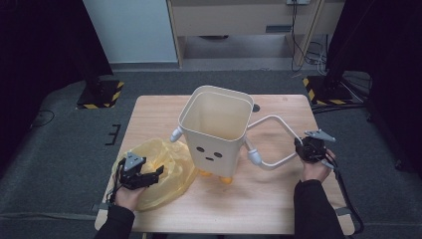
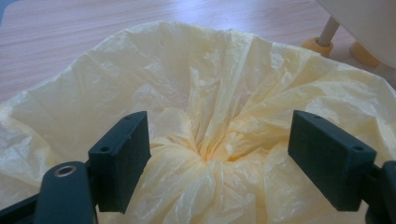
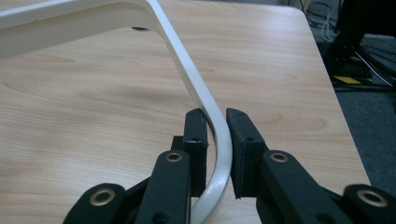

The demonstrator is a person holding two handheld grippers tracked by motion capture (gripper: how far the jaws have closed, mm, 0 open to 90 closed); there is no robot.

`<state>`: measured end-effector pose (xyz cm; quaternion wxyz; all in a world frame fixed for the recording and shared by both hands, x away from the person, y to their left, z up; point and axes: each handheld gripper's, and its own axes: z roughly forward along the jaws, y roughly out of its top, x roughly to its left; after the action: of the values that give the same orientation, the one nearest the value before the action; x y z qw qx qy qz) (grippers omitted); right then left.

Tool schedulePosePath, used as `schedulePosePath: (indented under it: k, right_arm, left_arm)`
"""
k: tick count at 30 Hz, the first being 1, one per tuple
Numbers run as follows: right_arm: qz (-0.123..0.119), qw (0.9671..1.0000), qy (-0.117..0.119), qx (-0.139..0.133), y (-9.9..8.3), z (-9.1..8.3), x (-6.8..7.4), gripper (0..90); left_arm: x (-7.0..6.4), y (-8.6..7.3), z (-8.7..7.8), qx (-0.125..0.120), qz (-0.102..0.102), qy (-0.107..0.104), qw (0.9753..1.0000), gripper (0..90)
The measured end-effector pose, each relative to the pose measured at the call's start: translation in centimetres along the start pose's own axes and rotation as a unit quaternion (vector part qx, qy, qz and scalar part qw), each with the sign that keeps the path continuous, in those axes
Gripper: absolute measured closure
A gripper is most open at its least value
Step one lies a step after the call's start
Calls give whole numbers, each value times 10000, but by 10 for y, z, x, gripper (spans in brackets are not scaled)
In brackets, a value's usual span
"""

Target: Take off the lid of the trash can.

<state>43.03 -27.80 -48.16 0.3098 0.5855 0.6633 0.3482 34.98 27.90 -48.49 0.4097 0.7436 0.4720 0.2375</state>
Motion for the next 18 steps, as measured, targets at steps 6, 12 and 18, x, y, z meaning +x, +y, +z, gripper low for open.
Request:
schedulePosePath:
  k: [6, 12, 18]
  right_arm:
    - [185, 9991, -240, 287, -14, 6, -14, 792]
    - [237, 9973, -395, 574, -27, 11, -25, 788]
    - [309, 9964, -395, 689, -34, 13, -29, 785]
  left_arm:
    - [0, 0, 0, 7, -3, 2, 10000, 204]
    - [0, 0, 0, 0, -4, 3, 10000, 204]
    - [0, 0, -1, -13, -10, 6, 10000, 205]
